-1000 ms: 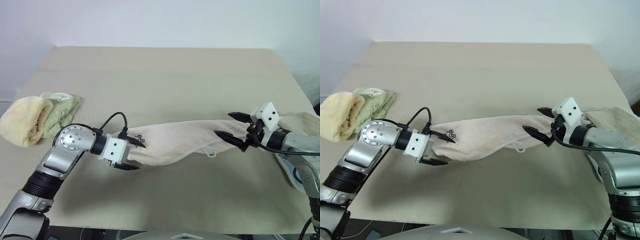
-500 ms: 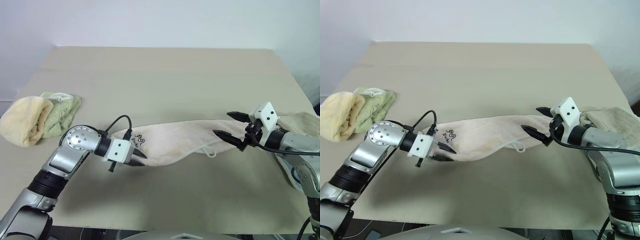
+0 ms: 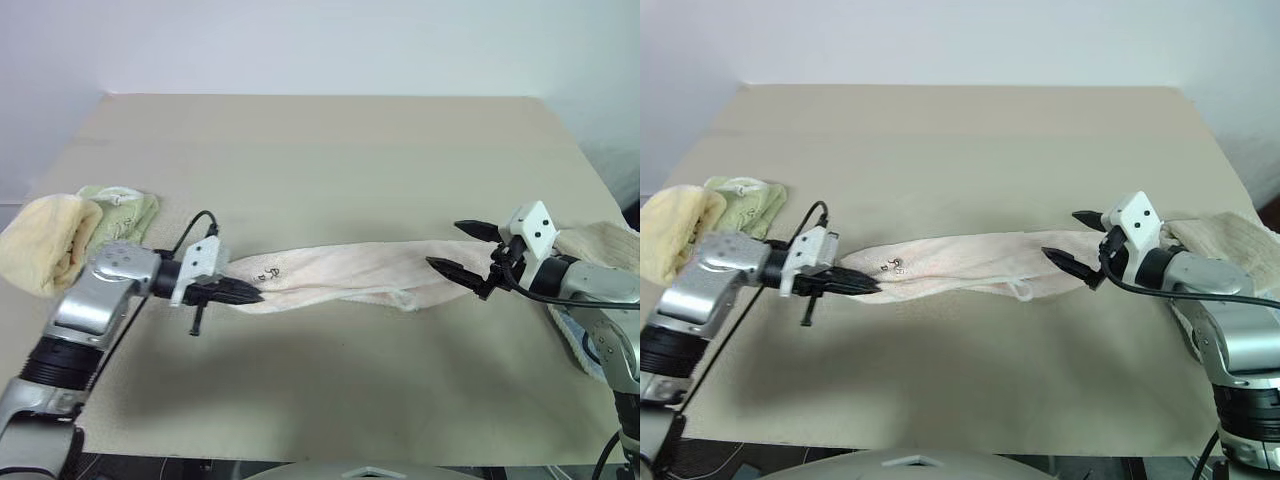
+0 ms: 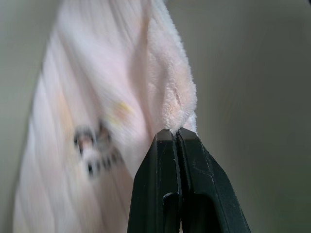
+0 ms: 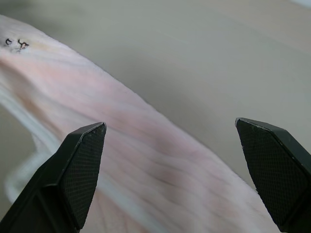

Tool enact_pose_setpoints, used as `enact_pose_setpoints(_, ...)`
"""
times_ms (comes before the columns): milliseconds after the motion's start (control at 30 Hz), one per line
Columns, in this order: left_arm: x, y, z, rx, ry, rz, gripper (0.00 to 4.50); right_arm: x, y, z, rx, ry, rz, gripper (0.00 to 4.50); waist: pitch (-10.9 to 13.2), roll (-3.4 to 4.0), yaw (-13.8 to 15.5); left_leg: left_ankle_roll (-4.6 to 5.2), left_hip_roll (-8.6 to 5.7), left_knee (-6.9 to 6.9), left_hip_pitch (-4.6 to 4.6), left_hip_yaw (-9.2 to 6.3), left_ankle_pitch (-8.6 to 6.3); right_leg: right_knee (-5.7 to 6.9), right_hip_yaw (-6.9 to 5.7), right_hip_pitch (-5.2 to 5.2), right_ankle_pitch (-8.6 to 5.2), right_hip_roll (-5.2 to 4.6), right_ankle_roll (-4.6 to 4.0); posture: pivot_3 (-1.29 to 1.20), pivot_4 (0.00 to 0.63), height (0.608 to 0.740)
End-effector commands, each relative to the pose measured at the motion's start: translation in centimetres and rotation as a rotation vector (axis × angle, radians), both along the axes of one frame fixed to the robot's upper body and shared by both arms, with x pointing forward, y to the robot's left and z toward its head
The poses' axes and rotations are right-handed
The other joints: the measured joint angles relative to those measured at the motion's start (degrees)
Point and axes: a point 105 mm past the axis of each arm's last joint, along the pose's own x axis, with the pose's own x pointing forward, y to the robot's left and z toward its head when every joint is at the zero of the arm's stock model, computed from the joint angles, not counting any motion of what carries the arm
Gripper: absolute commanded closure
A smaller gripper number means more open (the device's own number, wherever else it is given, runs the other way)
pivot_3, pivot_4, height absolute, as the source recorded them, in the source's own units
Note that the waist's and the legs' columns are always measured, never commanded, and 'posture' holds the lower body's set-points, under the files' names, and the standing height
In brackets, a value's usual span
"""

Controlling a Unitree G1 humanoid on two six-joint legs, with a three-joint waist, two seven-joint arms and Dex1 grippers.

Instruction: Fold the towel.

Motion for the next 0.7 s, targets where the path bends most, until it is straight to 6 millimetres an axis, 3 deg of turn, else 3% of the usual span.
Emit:
enact_pose_setpoints(33,0.4,2.8,-0.2,0.089,-0.002,0.068,4.48,0.1,0.0,1.1,-0.007,-0.045,0.011,0.00,0.00,0.00,0.16,0.00,0.00,0.00,0.00,0.00,0.00,0.00,0.00,0.01,0.00,-0.01,0.00,0.00,0.150,0.728)
enact_pose_setpoints(133,1.2,5.3,-1.2,0.192,-0.037,0.131,4.48,0.2,0.0,1.0,-0.010,-0.044,0.013,0.00,0.00,-0.01,0.20,0.00,-0.01,0.02,0.00,0.00,0.00,-0.02,0.00,0.02,0.00,-0.02,0.00,0.00,0.150,0.728)
enact_pose_setpoints(200,1.6,5.6,-1.3,0.189,-0.056,0.153,4.48,0.5,-0.1,1.0,-0.021,-0.053,0.007,0.00,0.00,-0.01,0.22,0.00,-0.01,0.01,0.00,0.01,-0.01,-0.02,0.00,0.01,0.00,-0.02,0.00,0.00,0.150,0.728)
enact_pose_setpoints(467,3.0,4.8,-0.6,0.135,-0.126,0.170,4.48,1.8,-2.9,1.8,-0.250,-0.170,-0.049,0.00,-0.01,0.01,0.19,-0.03,-0.01,0.01,0.01,0.02,0.02,0.04,0.00,0.01,0.02,-0.02,-0.03,0.00,0.150,0.728)
enact_pose_setpoints(700,3.6,3.1,0.1,0.049,-0.122,0.167,4.48,1.4,-2.7,0.9,-0.534,-0.288,0.102,0.00,-0.02,0.01,0.23,-0.03,-0.02,0.03,0.02,0.08,0.02,0.05,0.03,0.04,0.02,-0.02,-0.02,0.00,0.150,0.728)
